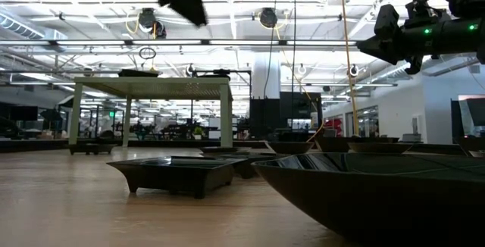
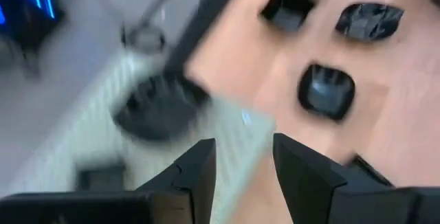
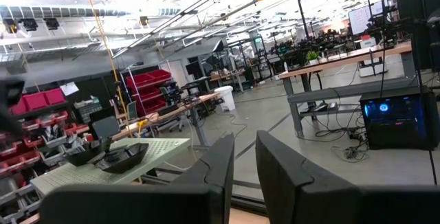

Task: Pick & Place Mini shaped plates
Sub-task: Stack the square plate on top of the square plate on the shelf

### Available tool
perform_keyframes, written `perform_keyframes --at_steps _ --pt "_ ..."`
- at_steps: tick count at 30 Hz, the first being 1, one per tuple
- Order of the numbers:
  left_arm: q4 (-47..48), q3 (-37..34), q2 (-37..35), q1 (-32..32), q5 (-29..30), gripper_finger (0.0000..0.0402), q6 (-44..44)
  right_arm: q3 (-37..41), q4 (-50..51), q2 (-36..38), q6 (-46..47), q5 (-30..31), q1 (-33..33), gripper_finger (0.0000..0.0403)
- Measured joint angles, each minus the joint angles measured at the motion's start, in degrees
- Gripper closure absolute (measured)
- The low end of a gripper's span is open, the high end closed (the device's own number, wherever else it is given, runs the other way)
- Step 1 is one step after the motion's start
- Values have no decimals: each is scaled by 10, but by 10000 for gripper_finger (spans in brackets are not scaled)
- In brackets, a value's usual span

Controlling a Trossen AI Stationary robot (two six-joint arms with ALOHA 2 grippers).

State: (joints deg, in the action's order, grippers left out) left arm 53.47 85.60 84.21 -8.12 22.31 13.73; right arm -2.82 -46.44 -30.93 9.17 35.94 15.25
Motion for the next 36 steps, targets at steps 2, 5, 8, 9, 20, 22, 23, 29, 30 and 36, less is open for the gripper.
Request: perform_keyframes --at_steps 2,5,8,9,20,22,23,29,30,36 --pt "68 0 1 10 -8 252 72 0 0 0 0 0 0 351" --pt "152 -9 6 23 -33 252 137 0 0 0 0 0 0 351" --pt "220 -31 11 35 -69 252 181 0 0 0 0 0 0 351" --pt "228 -42 9 38 -82 252 197 0 0 0 0 0 0 351" --pt "152 -209 10 66 -150 252 441 0 0 0 0 0 0 351" --pt "152 -224 9 71 -149 252 470 0 0 0 0 0 0 351" --pt "152 -232 9 73 -148 252 480 0 0 0 0 0 0 351" --pt "146 -288 9 89 -121 252 537 0 0 0 0 0 0 351" --pt "141 -299 9 90 -119 252 546 0 0 0 0 0 0 351" --pt "85 -353 9 104 -116 252 488 0 0 0 0 0 0 351"
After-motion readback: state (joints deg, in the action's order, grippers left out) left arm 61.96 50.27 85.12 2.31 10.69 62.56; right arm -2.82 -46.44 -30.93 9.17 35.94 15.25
